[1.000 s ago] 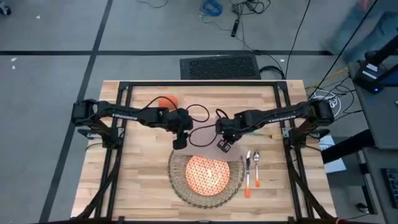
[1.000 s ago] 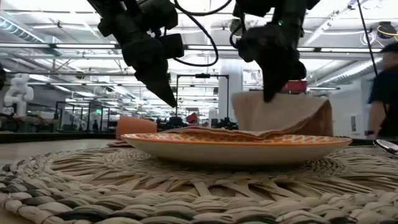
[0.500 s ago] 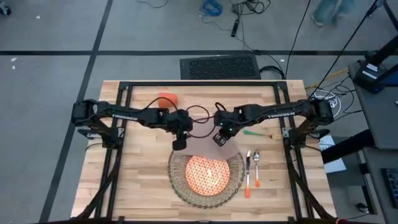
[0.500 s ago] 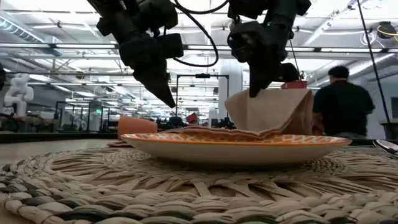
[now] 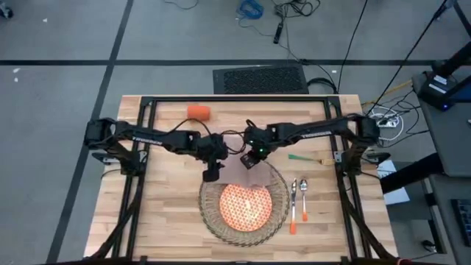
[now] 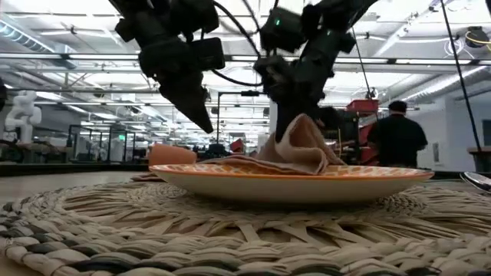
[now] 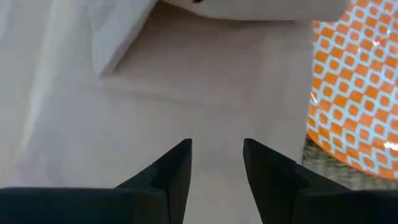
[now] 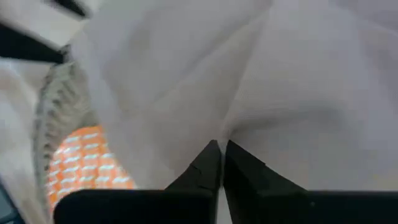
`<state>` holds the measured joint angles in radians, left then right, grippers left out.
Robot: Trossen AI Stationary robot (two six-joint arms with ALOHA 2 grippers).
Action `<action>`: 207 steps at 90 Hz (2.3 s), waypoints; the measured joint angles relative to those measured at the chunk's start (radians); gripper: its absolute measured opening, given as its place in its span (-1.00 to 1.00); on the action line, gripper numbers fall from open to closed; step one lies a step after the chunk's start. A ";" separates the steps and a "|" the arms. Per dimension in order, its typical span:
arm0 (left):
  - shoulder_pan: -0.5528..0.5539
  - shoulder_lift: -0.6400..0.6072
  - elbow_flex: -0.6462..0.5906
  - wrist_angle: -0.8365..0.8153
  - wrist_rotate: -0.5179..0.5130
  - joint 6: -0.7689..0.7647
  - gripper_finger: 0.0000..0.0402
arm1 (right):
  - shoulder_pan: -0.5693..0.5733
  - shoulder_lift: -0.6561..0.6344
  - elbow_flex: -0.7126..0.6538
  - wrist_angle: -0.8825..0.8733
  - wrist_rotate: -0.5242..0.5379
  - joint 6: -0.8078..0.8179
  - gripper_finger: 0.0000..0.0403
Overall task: Set table place
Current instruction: Fold the white napkin
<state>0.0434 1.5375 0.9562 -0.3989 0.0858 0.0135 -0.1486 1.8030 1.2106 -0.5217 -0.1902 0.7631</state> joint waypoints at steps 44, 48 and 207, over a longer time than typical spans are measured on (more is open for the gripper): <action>-0.067 0.000 0.000 -0.032 -0.002 -0.014 -0.35 | 0.002 -0.018 0.007 0.122 -0.003 -0.046 -1.00; -0.072 0.000 0.000 -0.035 -0.003 -0.015 -0.35 | 0.011 -0.020 0.008 0.122 0.007 -0.050 -1.00; 0.159 0.195 -0.001 0.268 -0.086 0.264 -0.35 | 0.195 -0.100 0.159 -0.240 0.122 -0.352 -0.16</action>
<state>0.2027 1.7325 0.9554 -0.1313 -0.0003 0.2776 0.0463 1.7035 1.3693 -0.7613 -0.0685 0.4108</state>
